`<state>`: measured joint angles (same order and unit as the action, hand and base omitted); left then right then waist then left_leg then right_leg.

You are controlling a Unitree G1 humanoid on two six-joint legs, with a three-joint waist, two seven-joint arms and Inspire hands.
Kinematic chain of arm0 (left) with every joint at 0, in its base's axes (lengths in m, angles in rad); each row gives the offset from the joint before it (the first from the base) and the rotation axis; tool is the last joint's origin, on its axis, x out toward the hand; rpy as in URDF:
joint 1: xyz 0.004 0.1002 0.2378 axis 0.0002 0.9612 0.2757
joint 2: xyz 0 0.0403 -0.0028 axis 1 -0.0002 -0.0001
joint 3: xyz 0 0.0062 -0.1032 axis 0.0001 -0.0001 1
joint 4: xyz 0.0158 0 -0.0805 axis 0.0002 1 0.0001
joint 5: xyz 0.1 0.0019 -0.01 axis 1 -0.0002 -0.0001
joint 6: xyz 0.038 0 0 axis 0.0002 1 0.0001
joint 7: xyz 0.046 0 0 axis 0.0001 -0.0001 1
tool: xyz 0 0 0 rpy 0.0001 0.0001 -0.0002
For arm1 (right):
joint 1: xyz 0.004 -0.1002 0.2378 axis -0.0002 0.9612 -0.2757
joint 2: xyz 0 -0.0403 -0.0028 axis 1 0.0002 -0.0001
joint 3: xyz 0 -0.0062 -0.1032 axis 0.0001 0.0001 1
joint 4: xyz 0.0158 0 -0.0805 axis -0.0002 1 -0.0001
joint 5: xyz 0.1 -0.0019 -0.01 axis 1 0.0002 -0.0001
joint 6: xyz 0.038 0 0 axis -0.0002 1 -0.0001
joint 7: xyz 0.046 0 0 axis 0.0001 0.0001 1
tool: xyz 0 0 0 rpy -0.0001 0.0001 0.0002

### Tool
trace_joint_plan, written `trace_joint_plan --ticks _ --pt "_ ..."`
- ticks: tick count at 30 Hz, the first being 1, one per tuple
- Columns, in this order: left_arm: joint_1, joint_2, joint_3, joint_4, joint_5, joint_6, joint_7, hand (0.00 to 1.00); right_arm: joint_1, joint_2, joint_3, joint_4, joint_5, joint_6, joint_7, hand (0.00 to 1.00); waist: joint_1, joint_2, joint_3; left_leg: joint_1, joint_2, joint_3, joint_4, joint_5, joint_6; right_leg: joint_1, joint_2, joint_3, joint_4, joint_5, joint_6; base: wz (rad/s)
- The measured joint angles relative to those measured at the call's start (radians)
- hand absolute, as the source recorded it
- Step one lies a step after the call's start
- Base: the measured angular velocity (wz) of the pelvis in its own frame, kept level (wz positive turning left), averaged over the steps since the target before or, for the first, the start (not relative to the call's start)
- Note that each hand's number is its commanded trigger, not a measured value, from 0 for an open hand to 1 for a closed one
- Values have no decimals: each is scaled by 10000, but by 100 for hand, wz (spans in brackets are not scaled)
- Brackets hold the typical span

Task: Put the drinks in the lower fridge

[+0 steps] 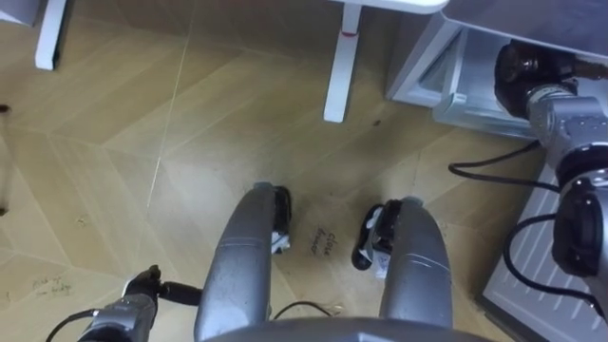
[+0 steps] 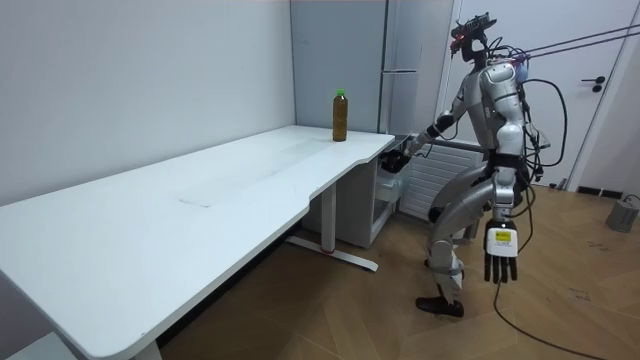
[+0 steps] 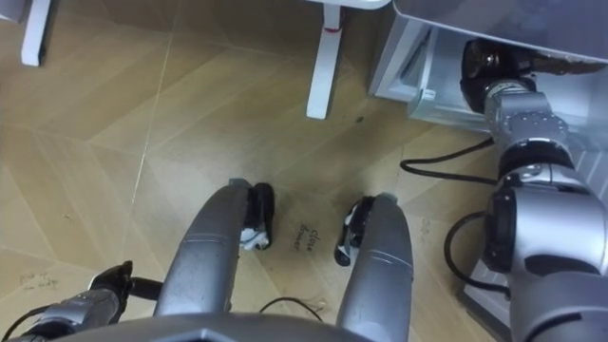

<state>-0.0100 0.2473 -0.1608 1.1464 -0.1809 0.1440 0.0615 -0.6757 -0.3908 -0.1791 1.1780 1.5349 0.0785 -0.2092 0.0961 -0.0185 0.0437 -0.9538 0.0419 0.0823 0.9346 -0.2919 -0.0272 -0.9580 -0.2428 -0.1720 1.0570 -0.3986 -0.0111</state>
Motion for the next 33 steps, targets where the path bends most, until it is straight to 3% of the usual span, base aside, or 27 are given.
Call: trace_joint_plan --ticks 3,6,7,8,13,19,24,33 --pt "1 0 -8 -20 -256 -3 2 0 0 -9 0 -18 -4 0 0 0 -7 97 -58 35 5 5 -129 8 -2 33 43 0 -170 87 13 -4" --pt "1 -1 -31 -21 -655 -17 10 0 3 -7 11 -36 -7 8 -8 0 -16 149 -55 280 10 91 -502 101 53 217 135 69 -570 272 84 -11" --pt "14 -24 -31 -3 -634 -21 7 0 11 -8 11 -14 -47 9 -9 36 45 181 -46 472 32 145 -744 180 122 401 185 84 -839 392 90 -13" --pt "15 -27 -31 6 -634 -24 7 0 13 -7 10 23 -44 9 -11 100 53 199 -37 589 31 170 -867 208 140 503 194 82 -970 457 75 -11" --pt "20 -16 -16 26 -639 -200 14 0 23 -7 6 223 -100 65 -187 100 29 210 -36 1346 -17 429 -2088 564 248 1139 279 107 -2152 911 161 -8" --pt "17 -52 -45 -196 -852 -191 241 0 -9 -53 125 221 -66 264 -372 100 -17 209 -35 1844 -24 599 -2644 627 333 1599 420 264 -2869 1169 342 -11" --pt "43 -67 -46 -224 -1030 -121 502 0 -1 -277 37 228 21 236 -740 100 125 209 -33 1922 -28 675 -2867 642 354 1626 447 313 -3057 1223 363 -4" --pt "37 -102 -90 -216 -1033 -10 645 0 29 -299 33 230 147 414 -968 100 119 208 -30 2108 -37 710 -3001 644 344 1768 454 328 -3146 1210 365 0"
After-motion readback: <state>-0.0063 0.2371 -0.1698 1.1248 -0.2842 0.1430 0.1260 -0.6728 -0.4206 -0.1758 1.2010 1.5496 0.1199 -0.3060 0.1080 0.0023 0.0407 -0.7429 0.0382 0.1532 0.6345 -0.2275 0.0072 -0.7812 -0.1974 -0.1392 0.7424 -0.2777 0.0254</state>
